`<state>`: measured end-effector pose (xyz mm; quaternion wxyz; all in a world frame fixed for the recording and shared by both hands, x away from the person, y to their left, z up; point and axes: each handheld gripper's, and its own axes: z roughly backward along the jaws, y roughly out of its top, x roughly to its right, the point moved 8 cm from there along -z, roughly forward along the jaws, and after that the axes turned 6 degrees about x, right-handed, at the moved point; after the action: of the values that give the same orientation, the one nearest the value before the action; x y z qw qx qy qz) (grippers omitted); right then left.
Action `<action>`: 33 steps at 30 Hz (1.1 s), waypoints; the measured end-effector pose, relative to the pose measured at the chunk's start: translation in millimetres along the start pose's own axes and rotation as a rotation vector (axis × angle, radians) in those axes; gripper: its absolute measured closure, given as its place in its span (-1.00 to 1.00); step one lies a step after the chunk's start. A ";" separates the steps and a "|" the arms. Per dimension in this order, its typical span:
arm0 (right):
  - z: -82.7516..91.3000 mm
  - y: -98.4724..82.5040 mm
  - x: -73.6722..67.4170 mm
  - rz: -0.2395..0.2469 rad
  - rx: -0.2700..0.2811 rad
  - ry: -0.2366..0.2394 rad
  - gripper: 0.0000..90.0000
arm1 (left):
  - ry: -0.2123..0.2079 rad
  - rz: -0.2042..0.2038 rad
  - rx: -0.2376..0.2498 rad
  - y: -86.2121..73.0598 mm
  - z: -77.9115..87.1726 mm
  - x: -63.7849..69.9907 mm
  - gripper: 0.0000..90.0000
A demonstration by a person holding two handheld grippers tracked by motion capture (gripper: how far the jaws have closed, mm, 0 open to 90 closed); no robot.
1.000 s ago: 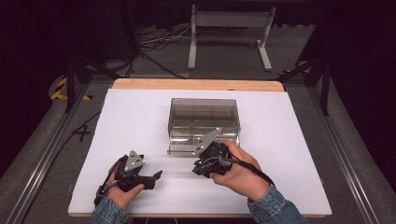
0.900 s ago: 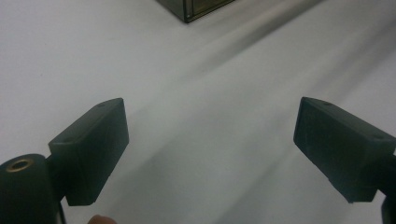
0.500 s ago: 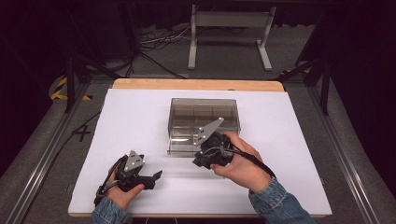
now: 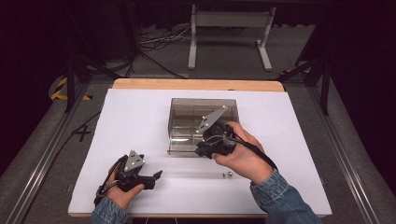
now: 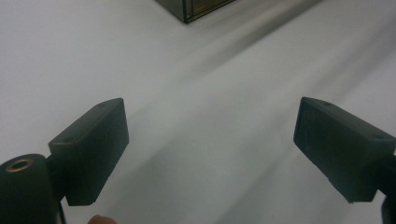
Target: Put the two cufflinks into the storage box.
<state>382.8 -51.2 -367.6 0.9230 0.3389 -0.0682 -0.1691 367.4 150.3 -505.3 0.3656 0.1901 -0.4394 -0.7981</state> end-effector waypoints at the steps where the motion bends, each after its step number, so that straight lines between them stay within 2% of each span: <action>1: 0.0 1.0 1.5 -0.011 0.000 -0.003 0.64 | 0.001 -0.004 0.000 0.1 0.0 -0.2 -0.75; 14: -4.0 7.0 21.8 -0.087 -0.002 -0.034 0.64 | -0.005 0.002 -0.001 -0.1 -0.3 0.6 -0.75; 27: -16.7 4.2 38.6 -0.140 -0.016 -0.056 0.64 | -0.005 0.001 -0.001 -0.1 -0.3 0.4 -0.75; 33: -21.5 2.2 41.9 -0.151 -0.026 -0.069 0.64 | -0.003 0.005 -0.001 -0.3 -0.5 0.6 -0.75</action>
<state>427.6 -51.7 -382.0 0.9090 0.3251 -0.0720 -0.2506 367.2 149.6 -505.8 0.3670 0.1877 -0.4402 -0.7977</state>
